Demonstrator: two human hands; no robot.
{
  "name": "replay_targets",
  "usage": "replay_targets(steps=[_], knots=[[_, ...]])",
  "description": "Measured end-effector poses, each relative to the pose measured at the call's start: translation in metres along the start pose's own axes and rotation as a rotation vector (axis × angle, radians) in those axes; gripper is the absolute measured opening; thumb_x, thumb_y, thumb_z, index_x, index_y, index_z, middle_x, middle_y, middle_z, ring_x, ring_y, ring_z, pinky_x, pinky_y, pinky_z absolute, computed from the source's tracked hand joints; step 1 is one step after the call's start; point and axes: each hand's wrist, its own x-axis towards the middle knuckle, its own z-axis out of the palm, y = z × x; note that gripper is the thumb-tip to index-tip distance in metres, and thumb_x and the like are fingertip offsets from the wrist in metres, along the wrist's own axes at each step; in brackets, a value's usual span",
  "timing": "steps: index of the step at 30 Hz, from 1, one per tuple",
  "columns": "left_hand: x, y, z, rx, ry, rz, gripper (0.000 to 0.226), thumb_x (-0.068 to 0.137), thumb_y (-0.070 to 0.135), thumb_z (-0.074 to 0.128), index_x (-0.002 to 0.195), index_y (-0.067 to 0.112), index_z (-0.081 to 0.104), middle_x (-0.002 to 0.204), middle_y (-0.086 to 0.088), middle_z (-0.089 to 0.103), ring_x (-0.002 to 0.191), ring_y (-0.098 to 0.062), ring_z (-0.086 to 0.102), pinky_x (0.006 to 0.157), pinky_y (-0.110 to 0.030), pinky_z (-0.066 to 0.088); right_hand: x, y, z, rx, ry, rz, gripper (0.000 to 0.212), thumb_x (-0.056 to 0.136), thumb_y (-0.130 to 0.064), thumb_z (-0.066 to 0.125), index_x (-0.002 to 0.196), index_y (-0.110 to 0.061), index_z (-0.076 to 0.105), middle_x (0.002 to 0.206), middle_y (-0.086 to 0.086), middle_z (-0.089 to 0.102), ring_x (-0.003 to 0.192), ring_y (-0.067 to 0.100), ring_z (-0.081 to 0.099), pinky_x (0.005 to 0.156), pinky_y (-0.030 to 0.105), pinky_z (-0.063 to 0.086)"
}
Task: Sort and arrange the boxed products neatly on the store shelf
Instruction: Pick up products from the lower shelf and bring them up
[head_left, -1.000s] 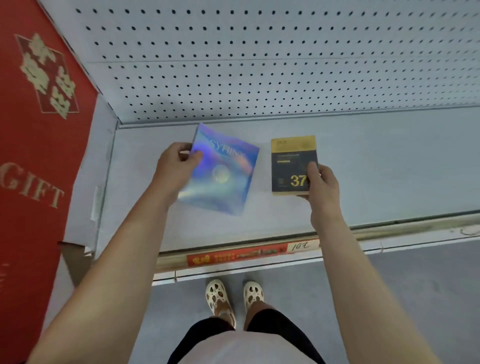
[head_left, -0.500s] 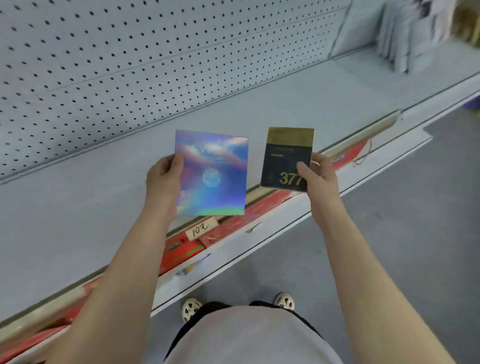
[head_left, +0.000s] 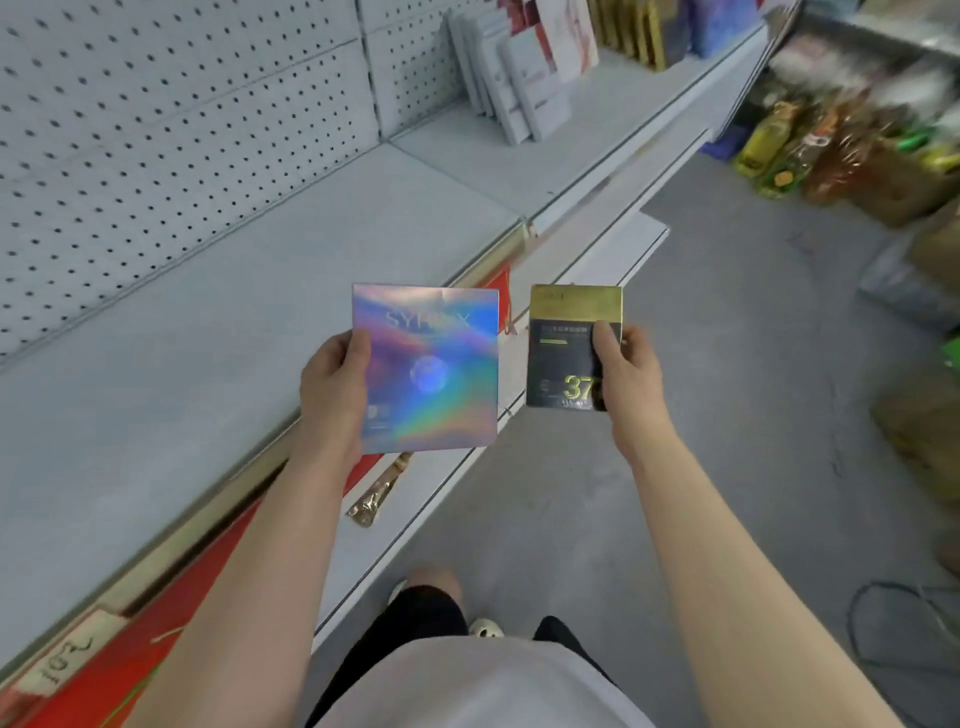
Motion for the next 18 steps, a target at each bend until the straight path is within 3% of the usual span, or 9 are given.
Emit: replay_targets(steps=[3, 8, 13, 18], knots=[[0.021, 0.008, 0.050, 0.013, -0.030, 0.019, 0.022, 0.095, 0.027, 0.057, 0.074, 0.024, 0.063, 0.059, 0.021, 0.063, 0.052, 0.007, 0.053, 0.051, -0.008, 0.042, 0.041, -0.009, -0.023, -0.010, 0.062, -0.015, 0.016, 0.091, -0.043, 0.057, 0.098, -0.029, 0.055, 0.090, -0.005, 0.068, 0.067, 0.001, 0.069, 0.049, 0.019, 0.050], [0.069, 0.013, 0.139, 0.013, -0.084, 0.034, 0.019, 0.095, 0.029, 0.056, 0.079, 0.025, 0.065, 0.064, 0.020, 0.066, 0.055, 0.006, 0.057, 0.052, -0.010, 0.044, 0.123, -0.024, -0.052, 0.002, 0.124, -0.027, 0.016, 0.091, -0.044, 0.058, 0.100, -0.030, 0.056, 0.096, -0.003, 0.070, 0.076, 0.005, 0.071, 0.053, 0.020, 0.053], [0.127, 0.028, 0.235, 0.036, -0.161, 0.036, 0.022, 0.095, 0.030, 0.055, 0.076, 0.026, 0.064, 0.065, 0.020, 0.066, 0.057, 0.005, 0.057, 0.056, -0.012, 0.045, 0.210, -0.050, -0.076, 0.006, 0.209, -0.016, 0.018, 0.092, -0.043, 0.059, 0.100, -0.027, 0.056, 0.094, -0.003, 0.070, 0.077, 0.008, 0.072, 0.054, 0.023, 0.054], [0.171, 0.047, 0.330, 0.047, -0.216, 0.046, 0.020, 0.094, 0.029, 0.055, 0.077, 0.025, 0.063, 0.072, 0.015, 0.065, 0.060, 0.003, 0.057, 0.059, -0.016, 0.046, 0.284, -0.072, -0.108, 0.030, 0.279, -0.001, 0.012, 0.093, -0.043, 0.058, 0.096, -0.032, 0.054, 0.076, -0.018, 0.070, 0.071, 0.000, 0.070, 0.051, 0.018, 0.052]])
